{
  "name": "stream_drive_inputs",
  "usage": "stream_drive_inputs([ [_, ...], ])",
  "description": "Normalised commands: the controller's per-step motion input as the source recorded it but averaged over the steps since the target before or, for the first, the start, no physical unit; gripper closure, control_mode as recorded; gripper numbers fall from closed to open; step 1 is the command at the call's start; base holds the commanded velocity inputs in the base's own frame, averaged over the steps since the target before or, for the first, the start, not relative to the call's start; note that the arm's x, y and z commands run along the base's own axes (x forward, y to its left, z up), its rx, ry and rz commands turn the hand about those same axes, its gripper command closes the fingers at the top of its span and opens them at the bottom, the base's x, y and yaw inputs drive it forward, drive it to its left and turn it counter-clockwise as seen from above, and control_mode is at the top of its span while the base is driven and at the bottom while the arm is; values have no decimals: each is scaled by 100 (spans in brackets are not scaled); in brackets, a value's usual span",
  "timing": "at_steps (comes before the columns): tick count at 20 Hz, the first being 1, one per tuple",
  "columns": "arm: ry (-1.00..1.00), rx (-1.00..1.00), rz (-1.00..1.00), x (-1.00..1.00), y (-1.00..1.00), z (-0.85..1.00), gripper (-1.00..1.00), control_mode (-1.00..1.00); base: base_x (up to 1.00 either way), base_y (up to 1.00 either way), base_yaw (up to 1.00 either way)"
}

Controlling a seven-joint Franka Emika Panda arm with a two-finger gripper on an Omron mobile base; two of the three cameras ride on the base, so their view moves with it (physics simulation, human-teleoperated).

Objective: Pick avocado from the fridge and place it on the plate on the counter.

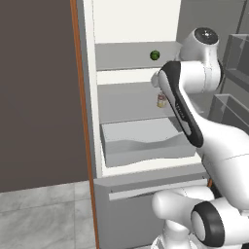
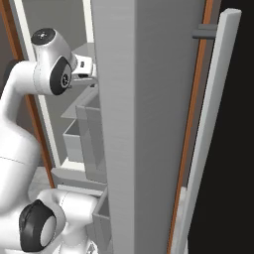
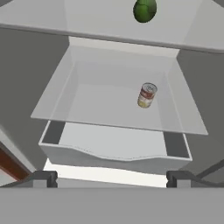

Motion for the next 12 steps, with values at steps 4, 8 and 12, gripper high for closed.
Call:
stream_drive_inputs([
  [4,0,10,-2,0,-5,2,-100,-100,0,0,0],
  [8,-1,8,-3,26,0,36,-100,-100,0,0,0],
  [12,-2,0,-2,46,0,49,-100,-100,0,0,0],
])
